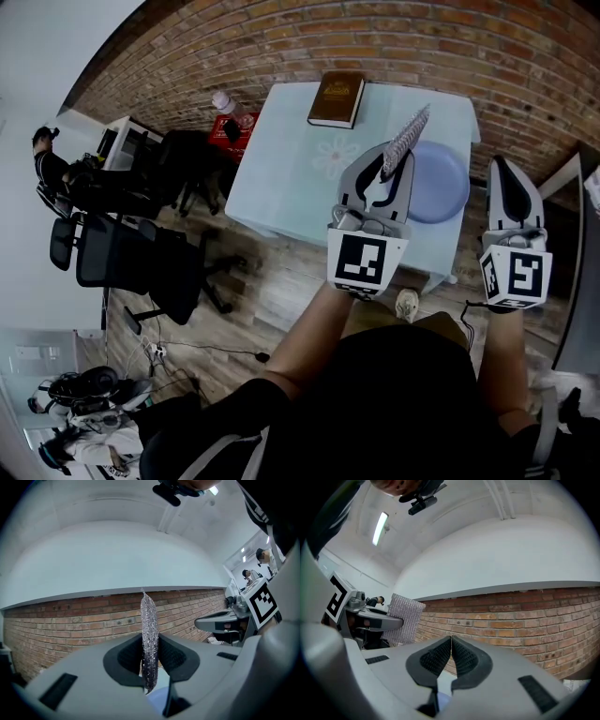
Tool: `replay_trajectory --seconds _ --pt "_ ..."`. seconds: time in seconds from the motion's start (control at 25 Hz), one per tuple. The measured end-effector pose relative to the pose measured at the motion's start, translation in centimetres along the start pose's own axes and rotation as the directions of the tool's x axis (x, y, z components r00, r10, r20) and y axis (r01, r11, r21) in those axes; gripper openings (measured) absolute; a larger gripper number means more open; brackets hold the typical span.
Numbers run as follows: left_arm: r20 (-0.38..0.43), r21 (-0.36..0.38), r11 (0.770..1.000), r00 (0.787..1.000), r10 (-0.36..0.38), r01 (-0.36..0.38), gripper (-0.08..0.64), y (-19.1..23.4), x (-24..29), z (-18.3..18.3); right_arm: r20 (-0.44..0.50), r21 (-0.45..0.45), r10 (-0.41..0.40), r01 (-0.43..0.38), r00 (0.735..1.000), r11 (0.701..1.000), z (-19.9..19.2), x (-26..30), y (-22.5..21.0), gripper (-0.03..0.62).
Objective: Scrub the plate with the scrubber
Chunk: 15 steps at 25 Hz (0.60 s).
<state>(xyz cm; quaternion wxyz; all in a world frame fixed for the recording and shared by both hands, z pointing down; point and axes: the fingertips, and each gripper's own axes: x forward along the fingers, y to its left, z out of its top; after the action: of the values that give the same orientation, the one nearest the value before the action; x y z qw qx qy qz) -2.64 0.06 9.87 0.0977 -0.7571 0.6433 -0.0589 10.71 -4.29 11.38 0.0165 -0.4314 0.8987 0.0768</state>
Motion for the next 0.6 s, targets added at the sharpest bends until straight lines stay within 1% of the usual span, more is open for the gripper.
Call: replay_trajectory --seconds 0.16,0.4,0.6 --pt "-0.010 0.001 1.000 1.000 -0.012 0.012 0.080 0.1 1.2 -0.6 0.011 0.002 -0.008 0.008 1.000 1.000 0.0 0.8 -0.8 0.037" --pt "-0.007 -0.004 0.999 0.999 -0.045 0.045 0.080 0.7 2.6 -1.1 -0.014 0.011 -0.055 0.056 0.998 0.998 -0.8 1.8 -1.5 0.037" --pt "-0.020 -0.009 0.995 0.995 -0.102 0.102 0.080 2.3 4.6 -2.8 -0.045 0.001 -0.097 0.097 0.994 0.995 -1.7 3.5 -0.7 0.037"
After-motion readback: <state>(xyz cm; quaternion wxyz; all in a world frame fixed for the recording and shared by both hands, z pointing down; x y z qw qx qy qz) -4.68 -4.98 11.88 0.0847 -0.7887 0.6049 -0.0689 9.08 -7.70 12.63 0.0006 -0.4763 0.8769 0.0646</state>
